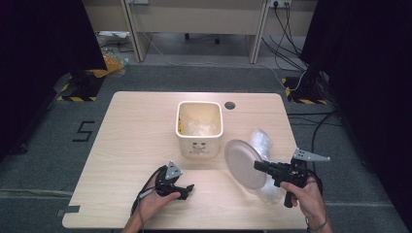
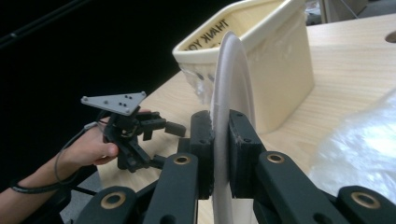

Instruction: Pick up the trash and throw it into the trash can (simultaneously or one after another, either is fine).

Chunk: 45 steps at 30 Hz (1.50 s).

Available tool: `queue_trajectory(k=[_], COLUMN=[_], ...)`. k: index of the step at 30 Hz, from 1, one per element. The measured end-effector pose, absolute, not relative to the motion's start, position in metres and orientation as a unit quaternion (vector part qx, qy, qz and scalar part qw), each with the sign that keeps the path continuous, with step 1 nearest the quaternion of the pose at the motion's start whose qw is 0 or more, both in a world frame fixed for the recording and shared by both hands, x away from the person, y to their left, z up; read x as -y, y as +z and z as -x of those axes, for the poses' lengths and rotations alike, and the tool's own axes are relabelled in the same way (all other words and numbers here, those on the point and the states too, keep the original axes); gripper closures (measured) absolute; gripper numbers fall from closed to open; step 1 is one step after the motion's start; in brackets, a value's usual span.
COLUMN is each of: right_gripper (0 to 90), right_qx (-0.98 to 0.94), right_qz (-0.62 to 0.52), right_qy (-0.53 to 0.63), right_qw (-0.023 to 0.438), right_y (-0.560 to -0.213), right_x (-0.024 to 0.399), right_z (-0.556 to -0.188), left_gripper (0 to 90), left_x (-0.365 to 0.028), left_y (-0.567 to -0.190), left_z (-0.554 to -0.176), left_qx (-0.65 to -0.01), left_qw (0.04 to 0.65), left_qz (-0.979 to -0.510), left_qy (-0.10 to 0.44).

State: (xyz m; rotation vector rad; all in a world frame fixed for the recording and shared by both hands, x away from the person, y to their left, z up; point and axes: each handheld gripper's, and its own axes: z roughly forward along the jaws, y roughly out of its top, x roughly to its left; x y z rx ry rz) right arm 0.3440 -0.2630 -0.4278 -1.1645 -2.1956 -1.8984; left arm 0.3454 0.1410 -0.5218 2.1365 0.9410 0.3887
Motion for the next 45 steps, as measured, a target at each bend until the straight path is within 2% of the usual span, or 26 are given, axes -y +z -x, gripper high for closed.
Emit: queue_trajectory(k=[11, 25, 30, 38, 45], right_gripper=[82.5, 82.6, 82.6, 82.6, 82.6], right_qx=[0.699, 0.692, 0.690, 0.695, 0.700], right_qz=[0.355, 0.324, 0.308, 0.293, 0.289], right_qy=[-0.621, -0.644, -0.655, -0.657, -0.653], right_qw=[-0.003, -0.024, -0.006, -0.014, -0.010], right_y=[-0.415, -0.376, -0.353, -0.324, -0.312], right_x=[0.257, 0.245, 0.236, 0.217, 0.196], right_z=[-0.341, -0.350, -0.366, -0.393, -0.416], left_gripper=[13.5, 13.0, 13.0, 13.0, 12.9], left_x=[-0.143, -0.143, -0.143, -0.143, -0.143], left_y=[-0.522, -0.522, -0.522, -0.523, -0.522], left_z=[-0.347, -0.346, -0.347, -0.347, -0.347], left_qx=[-0.369, -0.373, -0.371, -0.371, -0.371], left_qw=[0.377, 0.379, 0.378, 0.378, 0.377], left_qz=[-0.836, -0.833, -0.834, -0.833, -0.834], left_qy=[0.154, 0.155, 0.157, 0.157, 0.156])
